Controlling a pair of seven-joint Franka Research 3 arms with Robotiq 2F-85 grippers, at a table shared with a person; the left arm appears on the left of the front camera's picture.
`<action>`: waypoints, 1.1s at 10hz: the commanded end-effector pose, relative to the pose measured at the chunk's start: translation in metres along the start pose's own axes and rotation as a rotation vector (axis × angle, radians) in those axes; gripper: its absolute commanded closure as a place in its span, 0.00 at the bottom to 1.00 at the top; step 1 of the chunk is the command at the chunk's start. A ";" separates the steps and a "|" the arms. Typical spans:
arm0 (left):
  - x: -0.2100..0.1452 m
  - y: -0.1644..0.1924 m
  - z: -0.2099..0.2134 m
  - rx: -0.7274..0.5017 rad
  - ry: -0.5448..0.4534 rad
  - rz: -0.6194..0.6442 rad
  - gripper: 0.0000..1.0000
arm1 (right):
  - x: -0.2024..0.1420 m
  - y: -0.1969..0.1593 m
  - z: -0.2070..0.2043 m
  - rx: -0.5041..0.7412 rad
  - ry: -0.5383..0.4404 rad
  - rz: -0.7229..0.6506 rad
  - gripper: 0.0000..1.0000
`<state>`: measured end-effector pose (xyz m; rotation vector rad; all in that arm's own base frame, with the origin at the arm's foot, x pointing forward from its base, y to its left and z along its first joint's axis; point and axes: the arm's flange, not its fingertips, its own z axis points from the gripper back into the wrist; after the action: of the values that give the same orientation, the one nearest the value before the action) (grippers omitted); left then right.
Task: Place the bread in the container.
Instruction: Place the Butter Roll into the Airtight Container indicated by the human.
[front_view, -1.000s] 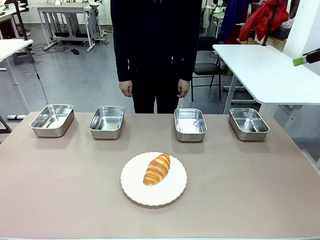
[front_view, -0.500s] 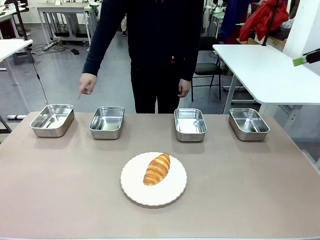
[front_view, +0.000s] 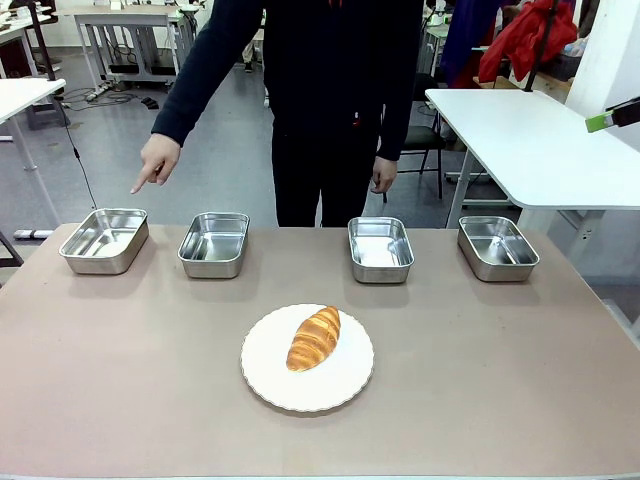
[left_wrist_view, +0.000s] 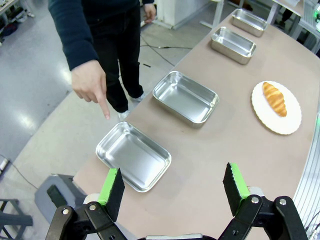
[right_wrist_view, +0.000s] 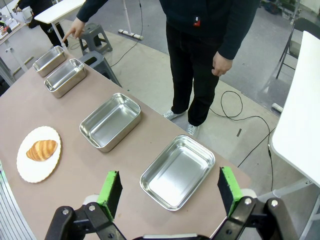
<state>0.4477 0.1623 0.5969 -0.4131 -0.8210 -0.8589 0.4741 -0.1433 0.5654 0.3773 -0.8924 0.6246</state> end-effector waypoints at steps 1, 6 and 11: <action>0.001 -0.001 0.000 -0.004 -0.002 -0.006 0.00 | 0.001 0.001 0.000 0.003 -0.007 0.002 0.00; 0.001 -0.001 0.000 -0.004 -0.002 -0.006 0.00 | 0.001 0.001 0.000 0.003 -0.007 0.002 0.00; 0.001 -0.001 0.000 -0.004 -0.002 -0.006 0.00 | 0.001 0.001 0.000 0.003 -0.007 0.002 0.00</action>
<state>0.4477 0.1623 0.5969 -0.4131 -0.8210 -0.8590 0.4741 -0.1433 0.5654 0.3773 -0.8924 0.6245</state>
